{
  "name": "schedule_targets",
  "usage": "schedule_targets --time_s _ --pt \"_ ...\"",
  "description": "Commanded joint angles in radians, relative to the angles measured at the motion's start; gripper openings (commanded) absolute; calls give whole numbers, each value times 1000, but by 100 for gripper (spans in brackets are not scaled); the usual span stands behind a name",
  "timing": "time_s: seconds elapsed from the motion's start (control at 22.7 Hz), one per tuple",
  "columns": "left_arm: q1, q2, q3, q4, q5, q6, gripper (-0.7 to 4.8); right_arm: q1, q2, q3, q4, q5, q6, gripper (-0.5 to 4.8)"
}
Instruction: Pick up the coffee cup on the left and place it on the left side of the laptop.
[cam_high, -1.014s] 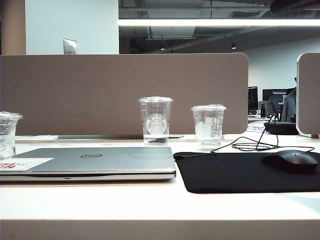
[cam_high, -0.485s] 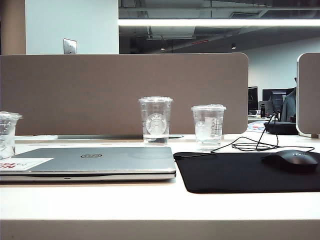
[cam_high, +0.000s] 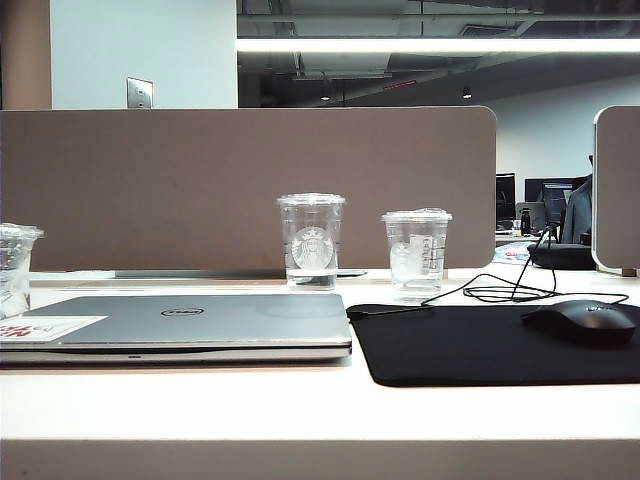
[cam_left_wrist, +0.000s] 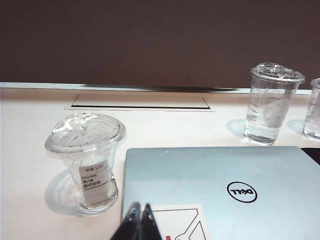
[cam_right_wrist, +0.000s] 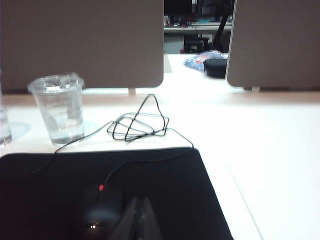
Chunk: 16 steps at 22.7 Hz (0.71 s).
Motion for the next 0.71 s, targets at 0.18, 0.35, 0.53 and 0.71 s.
schedule_targets --time_s 0.18,0.35,0.53,0.71 --pt "1 1 4 -2 1 3 -5 0 -2 -6 51 -2 4 -1" --pt "1 1 4 -2 1 3 -5 0 -2 -6 40 -2 4 -1" --pt "1 1 4 -2 1 3 -5 0 -2 -6 40 -2 4 -1" --pt "1 1 4 -2 1 3 -5 0 -2 -6 40 -2 4 -1"
